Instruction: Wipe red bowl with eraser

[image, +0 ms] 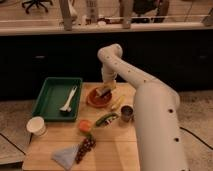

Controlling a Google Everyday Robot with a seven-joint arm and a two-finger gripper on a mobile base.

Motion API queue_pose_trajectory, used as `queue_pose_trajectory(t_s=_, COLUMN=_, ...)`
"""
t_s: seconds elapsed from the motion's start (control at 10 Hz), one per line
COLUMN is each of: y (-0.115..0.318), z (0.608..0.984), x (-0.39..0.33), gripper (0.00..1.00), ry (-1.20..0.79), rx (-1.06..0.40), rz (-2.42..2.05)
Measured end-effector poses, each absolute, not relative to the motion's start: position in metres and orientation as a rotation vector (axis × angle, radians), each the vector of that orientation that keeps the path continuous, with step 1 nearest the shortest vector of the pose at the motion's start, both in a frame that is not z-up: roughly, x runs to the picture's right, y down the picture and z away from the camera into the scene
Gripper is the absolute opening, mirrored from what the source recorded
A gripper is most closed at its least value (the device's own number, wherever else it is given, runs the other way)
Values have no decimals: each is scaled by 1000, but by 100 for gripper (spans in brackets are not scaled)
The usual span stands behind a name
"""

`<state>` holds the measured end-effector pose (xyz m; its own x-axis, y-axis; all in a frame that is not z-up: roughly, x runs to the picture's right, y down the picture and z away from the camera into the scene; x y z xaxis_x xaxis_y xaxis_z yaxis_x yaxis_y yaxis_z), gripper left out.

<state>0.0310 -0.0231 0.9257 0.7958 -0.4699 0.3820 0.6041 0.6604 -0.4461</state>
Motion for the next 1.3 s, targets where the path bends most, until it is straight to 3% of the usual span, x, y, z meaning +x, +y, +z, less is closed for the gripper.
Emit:
queue_pose_trajectory(t_s=0.6, y=-26, z=939, x=-38, gripper=0, ry=-323, rx=-568, rz=-736)
queue_pose_trajectory(t_s=1.3, y=29, z=915, x=-37, gripper=0, ry=-388, rx=-687, rz=-877)
